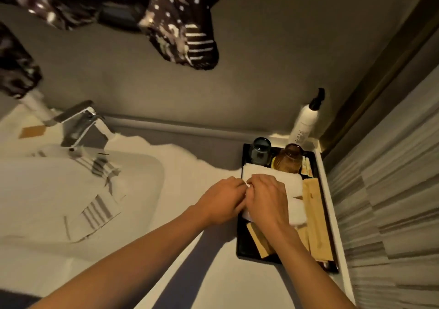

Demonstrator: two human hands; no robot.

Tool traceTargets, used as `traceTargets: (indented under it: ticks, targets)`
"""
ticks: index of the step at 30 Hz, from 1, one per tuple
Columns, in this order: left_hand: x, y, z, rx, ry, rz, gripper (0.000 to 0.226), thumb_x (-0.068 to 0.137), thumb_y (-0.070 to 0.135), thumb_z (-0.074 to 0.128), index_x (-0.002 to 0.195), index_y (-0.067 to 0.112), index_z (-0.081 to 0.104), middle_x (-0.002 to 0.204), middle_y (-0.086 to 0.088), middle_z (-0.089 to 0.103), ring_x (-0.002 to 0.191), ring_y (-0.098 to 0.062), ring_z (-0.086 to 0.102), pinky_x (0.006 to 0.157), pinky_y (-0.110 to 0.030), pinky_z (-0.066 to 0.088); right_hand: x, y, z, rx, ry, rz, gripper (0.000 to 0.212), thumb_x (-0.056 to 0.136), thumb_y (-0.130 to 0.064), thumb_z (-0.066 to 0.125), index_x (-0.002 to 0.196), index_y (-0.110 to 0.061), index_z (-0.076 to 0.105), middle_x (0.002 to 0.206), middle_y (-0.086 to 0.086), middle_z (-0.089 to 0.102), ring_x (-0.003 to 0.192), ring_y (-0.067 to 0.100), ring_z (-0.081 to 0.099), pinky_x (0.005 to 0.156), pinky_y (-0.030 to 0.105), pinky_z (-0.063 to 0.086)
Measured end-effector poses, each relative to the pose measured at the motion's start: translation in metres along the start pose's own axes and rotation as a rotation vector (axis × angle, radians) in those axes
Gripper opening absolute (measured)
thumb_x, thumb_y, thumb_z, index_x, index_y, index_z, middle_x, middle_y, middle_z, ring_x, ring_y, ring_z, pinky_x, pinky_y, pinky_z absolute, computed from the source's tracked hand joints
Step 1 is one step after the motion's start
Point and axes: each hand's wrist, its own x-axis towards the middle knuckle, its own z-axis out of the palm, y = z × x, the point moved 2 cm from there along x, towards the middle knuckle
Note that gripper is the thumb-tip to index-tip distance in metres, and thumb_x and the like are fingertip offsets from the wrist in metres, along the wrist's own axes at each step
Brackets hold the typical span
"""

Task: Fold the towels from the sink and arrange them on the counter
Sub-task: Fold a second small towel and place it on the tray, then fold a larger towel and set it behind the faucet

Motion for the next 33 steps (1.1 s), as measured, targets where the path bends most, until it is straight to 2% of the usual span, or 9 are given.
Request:
traceTargets:
  ticks: [6, 12, 15, 18, 20, 23, 25, 29, 33]
  targets:
    - [-0.142, -0.126, -0.088, 0.037, 0.057, -0.509, 0.022, 0.095, 0.022, 0.049, 0.111, 0.015, 0.064, 0.109, -0.007, 0.065, 0.095, -0.025, 0.06, 0.078, -0.035, 0.048, 0.02, -0.161, 0.046, 0.286, -0.133, -0.092, 0.027, 0.096, -0.021, 0.05, 0.119, -0.017, 0.065, 0.122, 0.005, 0.065, 0.109, 0.024, 0.059, 0.091, 0.035, 0.049]
    - [-0.333, -0.249, -0.102, 0.027, -0.067, -0.894, 0.018, 0.094, 0.022, 0.05, 0.104, 0.015, 0.063, 0.102, -0.006, 0.064, 0.092, -0.027, 0.063, 0.072, -0.035, 0.048, -0.003, -0.311, 0.144, 0.31, -0.402, -0.255, 0.037, 0.094, -0.018, 0.047, 0.13, -0.014, 0.054, 0.127, 0.007, 0.06, 0.109, 0.024, 0.058, 0.09, 0.036, 0.049]
    - [-0.384, -0.301, -0.104, 0.027, -0.128, -1.042, 0.027, 0.095, 0.028, 0.05, 0.118, 0.018, 0.059, 0.117, -0.003, 0.06, 0.104, -0.024, 0.058, 0.085, -0.034, 0.047, -0.008, -0.367, 0.193, 0.286, -0.536, -0.235, 0.038, 0.093, -0.018, 0.047, 0.131, -0.014, 0.051, 0.126, 0.006, 0.059, 0.11, 0.023, 0.056, 0.085, 0.034, 0.048]
    - [-0.41, -0.347, -0.093, 0.14, -0.255, -1.061, 0.063, 0.086, 0.048, 0.057, 0.138, 0.017, 0.043, 0.142, -0.007, 0.044, 0.131, -0.028, 0.042, 0.107, -0.039, 0.036, -0.006, -0.406, 0.24, 0.396, -0.696, -0.045, 0.03, 0.092, -0.021, 0.051, 0.121, -0.012, 0.056, 0.111, 0.007, 0.065, 0.101, 0.024, 0.061, 0.075, 0.029, 0.045]
    - [-0.422, -0.372, -0.084, 0.118, -0.352, -1.076, 0.084, 0.074, 0.055, 0.062, 0.143, 0.018, 0.032, 0.141, -0.008, 0.043, 0.131, -0.032, 0.041, 0.109, -0.045, 0.031, -0.003, -0.434, 0.272, 0.418, -0.772, 0.034, 0.016, 0.091, -0.021, 0.054, 0.104, -0.012, 0.058, 0.099, 0.003, 0.062, 0.099, 0.024, 0.061, 0.071, 0.026, 0.038]
    - [-0.429, -0.394, -0.075, 0.112, -0.468, -1.035, 0.061, 0.081, 0.029, 0.063, 0.135, 0.015, 0.037, 0.114, -0.006, 0.059, 0.106, -0.028, 0.057, 0.09, -0.038, 0.038, -0.014, -0.466, 0.313, 0.396, -0.875, 0.002, 0.024, 0.087, -0.025, 0.062, 0.108, -0.014, 0.059, 0.103, 0.0, 0.062, 0.094, 0.015, 0.057, 0.073, 0.018, 0.034]
    - [-0.43, -0.4, -0.077, 0.118, -0.51, -0.974, 0.041, 0.091, 0.022, 0.056, 0.131, 0.015, 0.046, 0.119, -0.008, 0.061, 0.109, -0.028, 0.058, 0.091, -0.035, 0.04, -0.023, -0.478, 0.329, 0.416, -0.879, -0.013, 0.036, 0.086, -0.021, 0.062, 0.12, -0.012, 0.055, 0.108, 0.002, 0.061, 0.098, 0.016, 0.057, 0.078, 0.019, 0.036]
    - [-0.425, -0.396, -0.117, -0.143, -0.296, -0.827, 0.031, 0.1, 0.038, 0.046, 0.126, 0.023, 0.055, 0.126, 0.0, 0.058, 0.116, -0.024, 0.054, 0.096, -0.034, 0.042, -0.016, -0.488, 0.31, 0.732, -0.563, 0.11, 0.028, 0.089, -0.004, 0.048, 0.11, -0.015, 0.061, 0.11, 0.001, 0.066, 0.097, 0.013, 0.06, 0.081, 0.011, 0.043]
    - [-0.431, -0.391, -0.176, -0.421, 0.074, -0.681, 0.004, 0.099, 0.032, 0.05, 0.102, 0.033, 0.052, 0.098, 0.012, 0.064, 0.09, -0.014, 0.062, 0.076, -0.032, 0.051, -0.005, -0.495, 0.272, 0.827, -0.752, -0.171, 0.041, 0.08, -0.001, 0.052, 0.11, -0.027, 0.063, 0.104, -0.011, 0.068, 0.096, 0.004, 0.062, 0.082, 0.022, 0.049]
